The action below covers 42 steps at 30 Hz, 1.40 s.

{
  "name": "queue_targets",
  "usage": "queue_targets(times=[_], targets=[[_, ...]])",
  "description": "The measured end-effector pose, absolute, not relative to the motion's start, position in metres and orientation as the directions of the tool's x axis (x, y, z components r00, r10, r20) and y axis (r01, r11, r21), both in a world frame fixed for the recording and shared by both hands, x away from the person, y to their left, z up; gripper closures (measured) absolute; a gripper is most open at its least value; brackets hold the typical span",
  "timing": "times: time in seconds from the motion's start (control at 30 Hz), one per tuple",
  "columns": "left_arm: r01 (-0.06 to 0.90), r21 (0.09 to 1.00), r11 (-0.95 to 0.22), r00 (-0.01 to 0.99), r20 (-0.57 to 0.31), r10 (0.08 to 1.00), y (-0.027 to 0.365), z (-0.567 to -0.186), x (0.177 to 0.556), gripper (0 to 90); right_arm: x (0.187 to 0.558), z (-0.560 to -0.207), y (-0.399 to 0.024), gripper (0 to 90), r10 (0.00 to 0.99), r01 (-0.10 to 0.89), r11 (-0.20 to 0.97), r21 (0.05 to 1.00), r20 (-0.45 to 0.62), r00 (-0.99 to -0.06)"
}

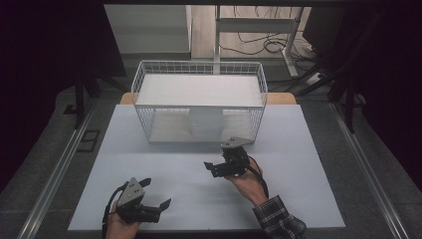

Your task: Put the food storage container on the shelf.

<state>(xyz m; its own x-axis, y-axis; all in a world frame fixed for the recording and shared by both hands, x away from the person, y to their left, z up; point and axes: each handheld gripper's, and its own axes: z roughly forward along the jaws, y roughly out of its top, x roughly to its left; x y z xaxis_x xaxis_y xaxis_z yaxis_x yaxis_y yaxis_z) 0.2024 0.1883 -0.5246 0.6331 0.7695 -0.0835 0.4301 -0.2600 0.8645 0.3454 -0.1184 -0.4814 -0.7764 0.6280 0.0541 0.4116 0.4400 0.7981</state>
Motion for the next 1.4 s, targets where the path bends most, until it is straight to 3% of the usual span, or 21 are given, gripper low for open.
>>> queue_targets(times=[0.47, 1.4], targets=[[0.449, 0.846, -0.287, 0.638, -0.078, 0.766, 0.185, -0.528, 0.204, 2.6, 0.314, -0.484, -0.141, 1.9, 0.631, 0.429, 0.439, 0.789, 0.069, -0.773], [0.476, 0.819, -0.321, 0.616, -0.05, 0.786, 0.201, -0.524, 0.196, 1.2, 0.268, -0.48, -0.203, 0.0, 0.699, 0.44, 0.414, 0.797, 0.032, -0.714]])
